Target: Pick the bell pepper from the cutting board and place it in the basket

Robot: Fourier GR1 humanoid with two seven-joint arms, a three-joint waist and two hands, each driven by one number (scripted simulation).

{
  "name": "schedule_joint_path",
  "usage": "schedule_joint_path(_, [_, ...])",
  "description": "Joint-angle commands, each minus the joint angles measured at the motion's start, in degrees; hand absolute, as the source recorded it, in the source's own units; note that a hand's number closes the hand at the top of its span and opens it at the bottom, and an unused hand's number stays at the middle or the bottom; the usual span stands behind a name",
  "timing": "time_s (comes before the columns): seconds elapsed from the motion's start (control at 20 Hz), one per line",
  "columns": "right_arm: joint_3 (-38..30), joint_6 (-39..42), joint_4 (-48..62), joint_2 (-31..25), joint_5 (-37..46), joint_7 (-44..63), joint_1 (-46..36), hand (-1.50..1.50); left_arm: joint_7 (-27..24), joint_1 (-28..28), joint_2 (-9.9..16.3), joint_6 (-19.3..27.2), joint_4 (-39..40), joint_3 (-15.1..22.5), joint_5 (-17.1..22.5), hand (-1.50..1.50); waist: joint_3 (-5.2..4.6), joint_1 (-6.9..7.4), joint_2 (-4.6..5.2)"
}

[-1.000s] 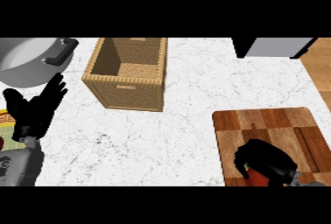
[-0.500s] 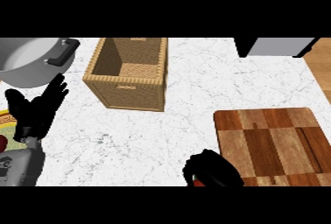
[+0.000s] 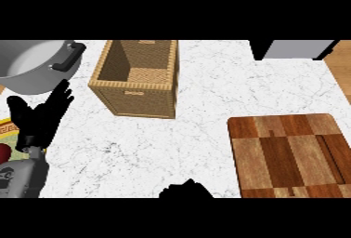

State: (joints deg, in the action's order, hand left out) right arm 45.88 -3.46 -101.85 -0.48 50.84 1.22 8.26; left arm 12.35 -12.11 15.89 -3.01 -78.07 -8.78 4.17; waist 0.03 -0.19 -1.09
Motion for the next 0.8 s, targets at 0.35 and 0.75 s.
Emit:
schedule_joint_path(0.35, [10.9, -18.6, -4.8, 0.3, 4.5, 21.4, -6.3, 1.5, 0.3, -0.2, 1.5, -0.6, 0.1, -0.7, 0.1, 0.0, -0.51, 0.07, -0.14])
schedule_joint_path(0.75, [9.0, -24.8, -4.1, 0.2, 8.0, 30.8, -14.2, 1.5, 0.4, -0.5, 0.3, -0.6, -0.4, 0.3, 0.1, 0.0, -0.61, 1.6, 0.2])
